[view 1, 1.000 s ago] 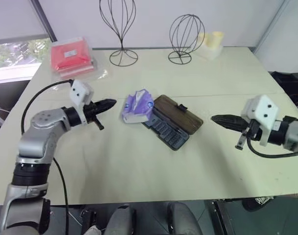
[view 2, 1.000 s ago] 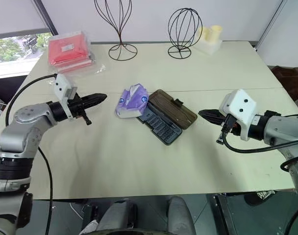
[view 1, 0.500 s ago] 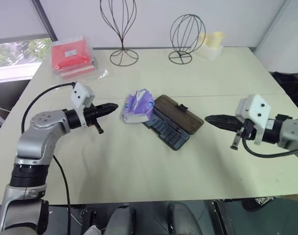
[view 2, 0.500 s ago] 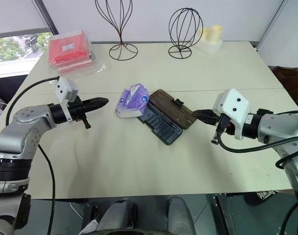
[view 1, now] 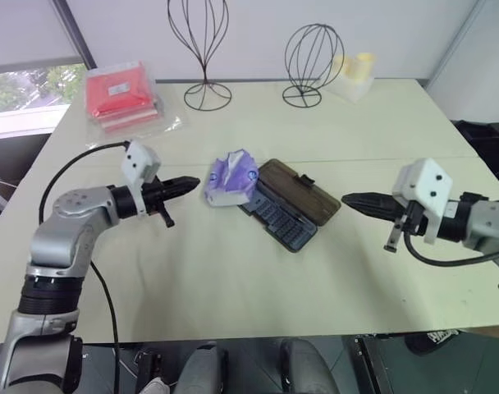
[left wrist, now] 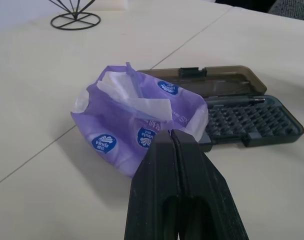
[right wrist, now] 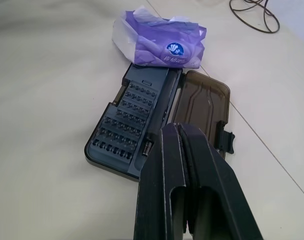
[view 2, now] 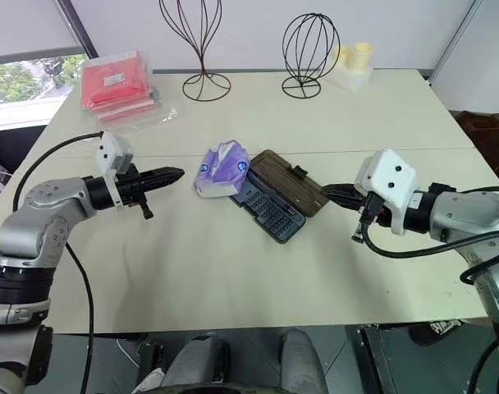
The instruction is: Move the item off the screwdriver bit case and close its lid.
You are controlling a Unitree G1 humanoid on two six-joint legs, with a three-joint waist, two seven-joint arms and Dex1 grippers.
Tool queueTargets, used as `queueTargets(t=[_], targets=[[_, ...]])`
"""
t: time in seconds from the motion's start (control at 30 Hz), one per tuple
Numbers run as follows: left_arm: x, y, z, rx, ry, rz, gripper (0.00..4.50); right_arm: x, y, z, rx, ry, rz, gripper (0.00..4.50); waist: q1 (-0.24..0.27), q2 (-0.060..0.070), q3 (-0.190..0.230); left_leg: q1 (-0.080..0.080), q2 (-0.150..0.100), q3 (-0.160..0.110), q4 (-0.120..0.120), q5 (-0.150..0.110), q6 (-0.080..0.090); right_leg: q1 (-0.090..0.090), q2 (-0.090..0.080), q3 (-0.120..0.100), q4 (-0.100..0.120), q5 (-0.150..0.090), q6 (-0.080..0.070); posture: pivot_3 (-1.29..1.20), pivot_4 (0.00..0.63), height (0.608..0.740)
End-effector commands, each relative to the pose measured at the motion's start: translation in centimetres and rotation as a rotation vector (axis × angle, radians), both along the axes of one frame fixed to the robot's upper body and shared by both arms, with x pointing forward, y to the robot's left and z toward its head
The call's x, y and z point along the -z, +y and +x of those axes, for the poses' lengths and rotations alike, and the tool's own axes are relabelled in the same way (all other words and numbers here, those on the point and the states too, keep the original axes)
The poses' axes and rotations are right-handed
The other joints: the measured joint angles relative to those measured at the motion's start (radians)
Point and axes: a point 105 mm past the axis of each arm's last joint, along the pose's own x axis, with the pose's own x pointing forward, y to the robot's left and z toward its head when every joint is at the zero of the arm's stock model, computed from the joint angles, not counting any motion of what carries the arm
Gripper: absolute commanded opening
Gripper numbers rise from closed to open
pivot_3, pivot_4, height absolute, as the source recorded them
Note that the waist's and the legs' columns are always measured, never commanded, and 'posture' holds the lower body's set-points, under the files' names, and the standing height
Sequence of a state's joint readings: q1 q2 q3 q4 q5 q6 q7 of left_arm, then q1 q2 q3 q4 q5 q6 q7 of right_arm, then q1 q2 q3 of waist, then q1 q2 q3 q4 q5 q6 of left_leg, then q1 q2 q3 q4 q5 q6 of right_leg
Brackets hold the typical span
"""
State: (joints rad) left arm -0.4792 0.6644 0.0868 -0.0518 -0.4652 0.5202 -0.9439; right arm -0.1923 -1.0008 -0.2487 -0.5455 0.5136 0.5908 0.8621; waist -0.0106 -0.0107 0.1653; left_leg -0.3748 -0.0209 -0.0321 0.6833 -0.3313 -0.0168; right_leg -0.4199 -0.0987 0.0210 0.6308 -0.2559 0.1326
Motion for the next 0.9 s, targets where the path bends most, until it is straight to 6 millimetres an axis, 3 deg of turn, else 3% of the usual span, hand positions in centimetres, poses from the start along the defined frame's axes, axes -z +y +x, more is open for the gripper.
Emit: queueTargets(t=[0.03,0.17,0.33,0.87,0.9], targets=[[-1.1,-0.3,0.0,0.019,-0.044,0.012,0.0,-0.8,0.5,-0.3,-0.016,-0.054,-0.006,0.02,0.0,0.0,0.0,0.0,0.0,0.0,0.0,0.0,0.0,0.0,0.0,0.0,0.0,0.0,0.0,0.0,0.15,0.74],[-0.8,-0.3,0.6,0.022,-0.046,0.034,1.66,-0.8,0.6,-0.2,-0.014,-0.06,-0.001,0.0,0.001,0.0,0.0,0.0,0.0,0.0,0.0,0.0,0.0,0.0,0.0,0.0,0.0,0.0,0.0,0.0,0.15,0.74],[0.2,-1.4,1.2,0.075,-0.037,0.078,4.44,-0.6,0.8,-0.1,-0.013,-0.067,0.006,0.0,0.0,0.0,0.0,0.0,0.0,0.0,0.0,0.0,0.0,0.0,0.0,0.0,0.0,0.0,0.0,0.0,0.15,0.74],[5.5,-5.4,5.6,0.108,-0.05,0.166,4.48,-0.3,1.0,-0.5,0.018,-0.078,0.021,0.0,0.001,-0.001,0.001,0.0,-0.001,0.001,0.001,0.0,0.0,0.0,0.0,-0.001,0.0,0.0,0.0,0.0,0.15,0.74],[5.6,-5.4,5.8,0.097,-0.057,0.165,4.24,-0.3,1.0,-0.5,0.02,-0.08,0.022,0.0,0.001,-0.001,0.001,0.0,-0.001,0.001,0.001,0.0,0.0,0.0,0.0,-0.001,0.0,0.0,0.0,0.0,0.15,0.74]])
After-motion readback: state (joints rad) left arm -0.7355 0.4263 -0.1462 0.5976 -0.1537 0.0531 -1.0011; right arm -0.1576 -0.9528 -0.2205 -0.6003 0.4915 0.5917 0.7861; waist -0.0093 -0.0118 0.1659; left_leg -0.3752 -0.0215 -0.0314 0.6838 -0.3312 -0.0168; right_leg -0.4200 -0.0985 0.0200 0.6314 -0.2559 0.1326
